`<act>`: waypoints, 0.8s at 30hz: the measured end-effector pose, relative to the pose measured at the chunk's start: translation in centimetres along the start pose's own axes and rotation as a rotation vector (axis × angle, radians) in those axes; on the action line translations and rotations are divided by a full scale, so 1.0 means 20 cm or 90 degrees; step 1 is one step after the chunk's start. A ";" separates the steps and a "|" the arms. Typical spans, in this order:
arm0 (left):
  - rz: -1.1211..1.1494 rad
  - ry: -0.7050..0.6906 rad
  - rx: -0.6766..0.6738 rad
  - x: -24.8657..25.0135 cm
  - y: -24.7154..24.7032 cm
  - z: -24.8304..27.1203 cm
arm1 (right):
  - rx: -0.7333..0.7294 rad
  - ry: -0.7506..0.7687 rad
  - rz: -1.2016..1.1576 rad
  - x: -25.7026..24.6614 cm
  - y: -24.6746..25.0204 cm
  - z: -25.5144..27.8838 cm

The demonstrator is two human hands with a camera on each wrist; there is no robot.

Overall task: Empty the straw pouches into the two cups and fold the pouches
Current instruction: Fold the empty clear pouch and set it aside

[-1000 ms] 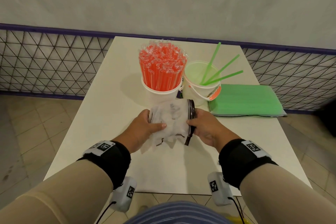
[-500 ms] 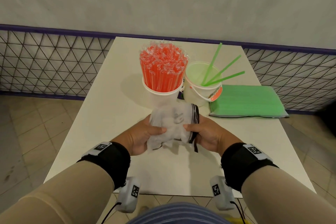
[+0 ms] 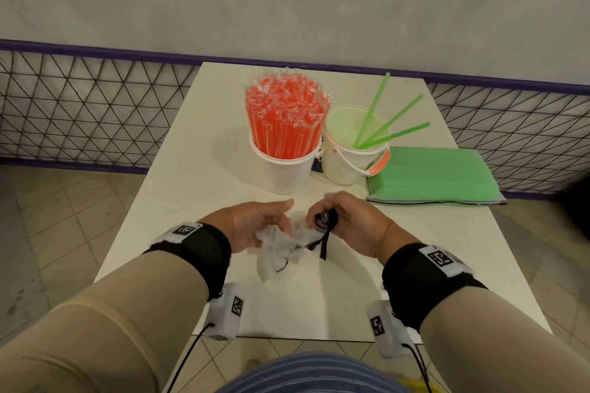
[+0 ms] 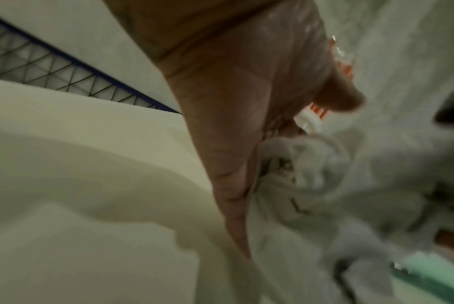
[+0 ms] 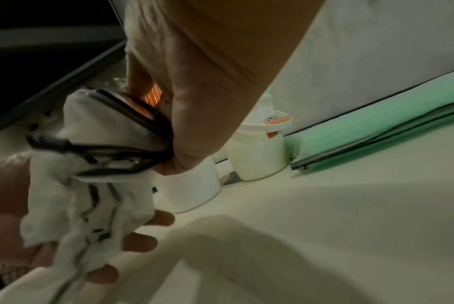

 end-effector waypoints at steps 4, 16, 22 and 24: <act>-0.307 -0.053 -0.008 0.02 -0.06 -0.02 | 0.046 0.013 0.173 -0.06 0.00 0.02; -0.088 -0.212 0.194 0.01 -0.07 -0.06 | 0.062 0.015 0.368 0.00 0.06 0.00; -0.620 -0.365 0.316 0.01 -0.12 -0.04 | 0.041 0.004 0.556 0.01 0.04 -0.02; -0.607 -0.259 0.249 -0.02 -0.14 -0.08 | 0.032 0.023 0.542 -0.01 0.02 -0.02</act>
Point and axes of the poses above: each hand's wrist, its own z-axis away from the middle knuckle, its own y-axis out of the back of the hand, x = y × z, the point moved 2 cm from there along -z, towards the middle knuckle, and after that the axes turned 4 degrees about z, right-handed, at the moved point
